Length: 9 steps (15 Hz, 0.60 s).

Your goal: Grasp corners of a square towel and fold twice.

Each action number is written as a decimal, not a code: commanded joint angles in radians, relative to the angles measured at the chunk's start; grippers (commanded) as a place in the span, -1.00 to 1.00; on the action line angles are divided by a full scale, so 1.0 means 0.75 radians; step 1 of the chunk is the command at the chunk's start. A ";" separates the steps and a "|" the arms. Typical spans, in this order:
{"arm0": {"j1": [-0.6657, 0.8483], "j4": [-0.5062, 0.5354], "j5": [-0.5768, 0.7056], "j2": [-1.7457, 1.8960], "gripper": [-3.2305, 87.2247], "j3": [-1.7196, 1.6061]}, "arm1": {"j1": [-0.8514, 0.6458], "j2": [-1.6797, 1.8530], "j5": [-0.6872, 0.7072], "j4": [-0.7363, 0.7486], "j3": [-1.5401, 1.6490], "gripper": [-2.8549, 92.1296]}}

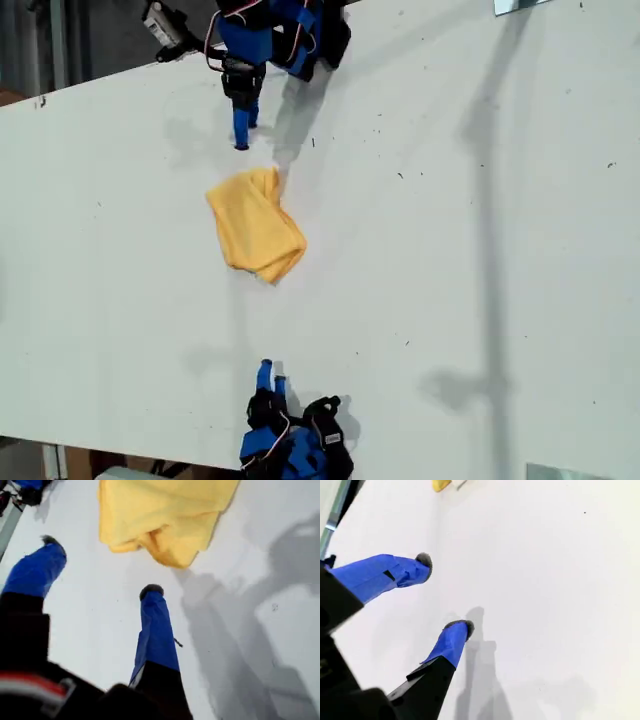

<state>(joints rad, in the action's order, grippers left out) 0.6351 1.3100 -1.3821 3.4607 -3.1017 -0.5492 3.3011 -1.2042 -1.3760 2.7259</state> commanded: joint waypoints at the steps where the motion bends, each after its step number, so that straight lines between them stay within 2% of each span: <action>1: -0.004 0.012 -0.043 0.008 -0.48 -0.010 | -0.041 -0.008 -0.385 -0.061 0.055 -0.59; 2: -0.039 0.012 -0.184 0.008 -0.48 -0.010 | -0.027 -0.008 -0.624 -0.149 0.072 -0.63; 3: -0.072 0.010 -0.313 0.008 -0.49 -0.010 | 0.014 -0.008 -0.708 -0.184 0.092 -0.60; 4: -0.147 -0.016 -0.319 0.010 -0.64 -0.016 | 0.053 -0.008 -0.708 -0.180 0.092 -0.60; 5: -0.170 -0.074 -0.219 0.010 -0.83 -0.022 | 0.088 -0.008 -0.714 -0.172 0.098 -0.60; 6: -0.106 -0.112 0.145 0.010 -0.83 -0.022 | 0.110 -0.008 -0.763 -0.168 0.098 -0.60; 7: -0.031 -0.065 0.403 0.010 -0.83 -0.022 | 0.106 -0.008 -0.761 -0.174 0.098 -0.60; 8: 0.039 -0.022 0.513 0.010 -0.83 -0.025 | 0.088 -0.008 -0.669 -0.190 0.096 -0.60; 9: 0.022 -0.025 0.513 0.010 -0.83 -0.025 | 0.084 -0.008 -0.659 -0.192 0.092 -0.59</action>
<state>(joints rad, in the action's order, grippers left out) 0.6305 1.2855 -1.0630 3.4607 -3.1140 -0.4832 3.3027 -1.7242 -1.5018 2.8072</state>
